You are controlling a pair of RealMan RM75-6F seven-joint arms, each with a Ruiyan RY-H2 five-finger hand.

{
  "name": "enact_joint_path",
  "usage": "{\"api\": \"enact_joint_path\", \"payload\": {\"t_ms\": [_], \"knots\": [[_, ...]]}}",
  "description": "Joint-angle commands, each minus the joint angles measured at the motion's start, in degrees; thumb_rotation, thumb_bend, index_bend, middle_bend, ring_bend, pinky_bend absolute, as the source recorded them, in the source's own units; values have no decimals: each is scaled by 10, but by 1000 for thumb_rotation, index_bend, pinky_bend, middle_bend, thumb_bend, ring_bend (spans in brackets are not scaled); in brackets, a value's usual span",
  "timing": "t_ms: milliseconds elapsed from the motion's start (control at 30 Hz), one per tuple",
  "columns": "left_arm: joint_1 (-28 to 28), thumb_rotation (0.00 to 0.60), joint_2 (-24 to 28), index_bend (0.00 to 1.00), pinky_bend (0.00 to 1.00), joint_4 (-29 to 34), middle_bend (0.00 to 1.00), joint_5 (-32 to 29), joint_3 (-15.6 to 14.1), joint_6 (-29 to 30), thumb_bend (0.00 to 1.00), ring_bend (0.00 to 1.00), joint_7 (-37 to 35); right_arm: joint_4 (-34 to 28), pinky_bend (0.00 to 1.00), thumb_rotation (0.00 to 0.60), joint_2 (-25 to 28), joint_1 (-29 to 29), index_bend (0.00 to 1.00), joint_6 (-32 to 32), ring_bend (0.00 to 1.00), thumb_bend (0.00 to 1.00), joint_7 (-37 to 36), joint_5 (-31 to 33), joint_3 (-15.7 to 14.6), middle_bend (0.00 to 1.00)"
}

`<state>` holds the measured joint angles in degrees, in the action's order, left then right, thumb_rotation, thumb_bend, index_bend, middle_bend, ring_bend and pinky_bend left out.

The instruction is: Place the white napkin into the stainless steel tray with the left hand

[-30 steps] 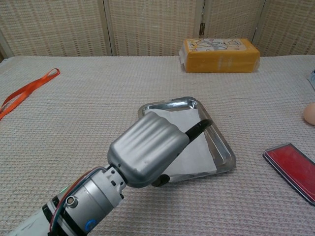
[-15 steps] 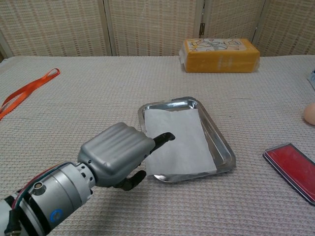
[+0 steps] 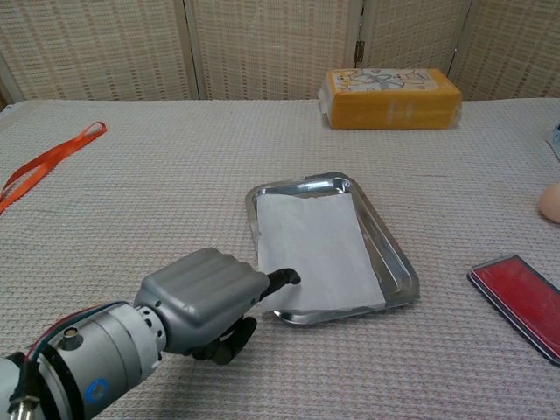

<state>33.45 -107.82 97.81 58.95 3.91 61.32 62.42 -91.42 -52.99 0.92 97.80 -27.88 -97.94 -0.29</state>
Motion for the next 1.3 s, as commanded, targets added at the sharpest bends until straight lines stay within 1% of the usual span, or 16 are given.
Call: {"api": "enact_joint_path", "payload": {"t_ms": [33, 400, 833, 1100, 1300], "knots": [[4, 600, -5, 158, 1000, -6, 1000, 0, -3, 6, 741, 1000, -6, 0, 0, 600, 0, 0, 0, 0, 0, 403, 0, 0, 0, 0], [22, 600, -22, 191, 1000, -34, 1000, -13, -16, 3, 741, 1000, -26, 2, 0, 600, 1, 1, 0, 6, 0, 402, -8, 0, 1, 0], [48, 600, -44, 195, 1000, -72, 1000, -33, -15, -10, 742, 1000, -44, 6, 0, 600, 4, 1, 0, 7, 0, 403, -18, 1, 2, 0], [59, 600, -54, 170, 1000, -84, 1000, -33, -12, -10, 742, 1000, -57, 6, 0, 600, 5, 2, 0, 10, 0, 403, -22, 3, 3, 0], [68, 600, -65, 164, 1000, -100, 1000, -45, -9, -16, 742, 1000, -58, 5, 0, 600, 5, 1, 0, 10, 0, 403, -23, 1, 2, 0]]}}
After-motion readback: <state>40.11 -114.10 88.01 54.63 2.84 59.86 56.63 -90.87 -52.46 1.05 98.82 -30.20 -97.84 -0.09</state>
